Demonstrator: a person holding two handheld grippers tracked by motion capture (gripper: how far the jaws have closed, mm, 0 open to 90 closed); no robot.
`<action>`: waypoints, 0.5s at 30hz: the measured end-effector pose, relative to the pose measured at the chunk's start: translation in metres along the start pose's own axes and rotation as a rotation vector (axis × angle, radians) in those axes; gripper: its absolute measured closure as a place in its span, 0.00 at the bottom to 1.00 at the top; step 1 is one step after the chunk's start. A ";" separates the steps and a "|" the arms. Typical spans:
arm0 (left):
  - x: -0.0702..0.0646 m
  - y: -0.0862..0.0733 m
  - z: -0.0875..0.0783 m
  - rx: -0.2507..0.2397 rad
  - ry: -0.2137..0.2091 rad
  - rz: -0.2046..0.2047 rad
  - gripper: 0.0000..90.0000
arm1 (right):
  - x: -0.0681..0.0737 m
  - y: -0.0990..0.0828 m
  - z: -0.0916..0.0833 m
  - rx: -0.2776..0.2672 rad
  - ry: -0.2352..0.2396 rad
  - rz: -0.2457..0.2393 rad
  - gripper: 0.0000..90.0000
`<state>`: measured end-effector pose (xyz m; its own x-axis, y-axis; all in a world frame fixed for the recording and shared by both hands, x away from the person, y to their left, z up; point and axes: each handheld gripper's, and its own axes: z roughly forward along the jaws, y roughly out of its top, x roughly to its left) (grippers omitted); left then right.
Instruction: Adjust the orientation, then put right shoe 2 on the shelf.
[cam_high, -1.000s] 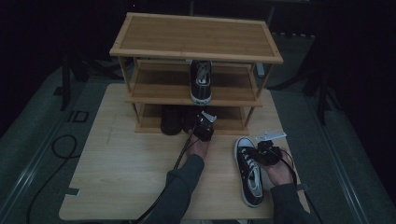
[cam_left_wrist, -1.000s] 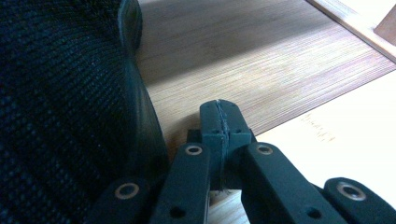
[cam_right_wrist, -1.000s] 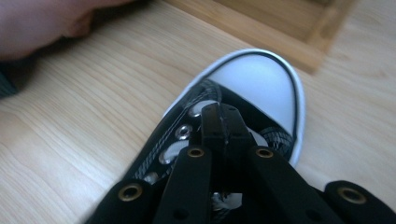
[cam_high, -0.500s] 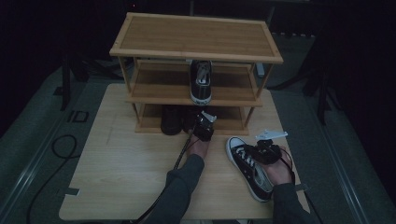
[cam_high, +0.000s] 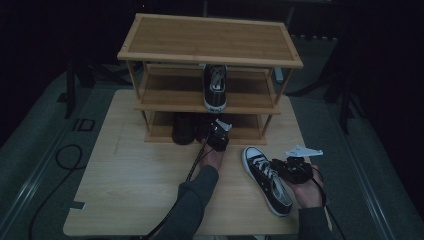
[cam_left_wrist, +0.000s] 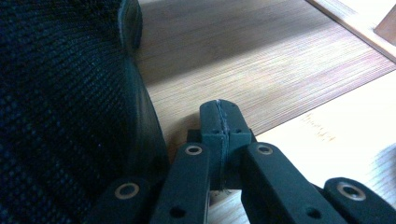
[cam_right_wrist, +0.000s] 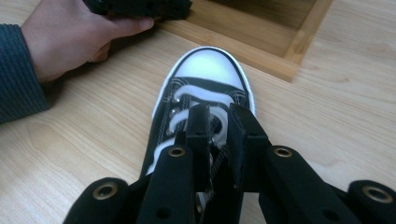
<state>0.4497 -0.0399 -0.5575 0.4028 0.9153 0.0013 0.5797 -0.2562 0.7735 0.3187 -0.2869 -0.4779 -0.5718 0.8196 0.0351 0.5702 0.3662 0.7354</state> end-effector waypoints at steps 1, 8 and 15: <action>0.000 0.000 0.000 0.000 0.000 0.000 1.00 | -0.001 -0.002 -0.002 -0.001 -0.004 0.005 0.87; 0.000 0.000 0.000 0.000 0.000 0.000 1.00 | -0.002 -0.013 -0.016 -0.017 -0.020 0.029 0.88; 0.000 0.000 0.000 0.000 0.001 0.000 1.00 | 0.002 -0.021 -0.026 -0.016 -0.024 0.032 0.86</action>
<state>0.4496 -0.0398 -0.5575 0.4025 0.9154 0.0019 0.5796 -0.2564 0.7736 0.2905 -0.3047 -0.4758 -0.5395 0.8409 0.0427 0.5783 0.3332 0.7446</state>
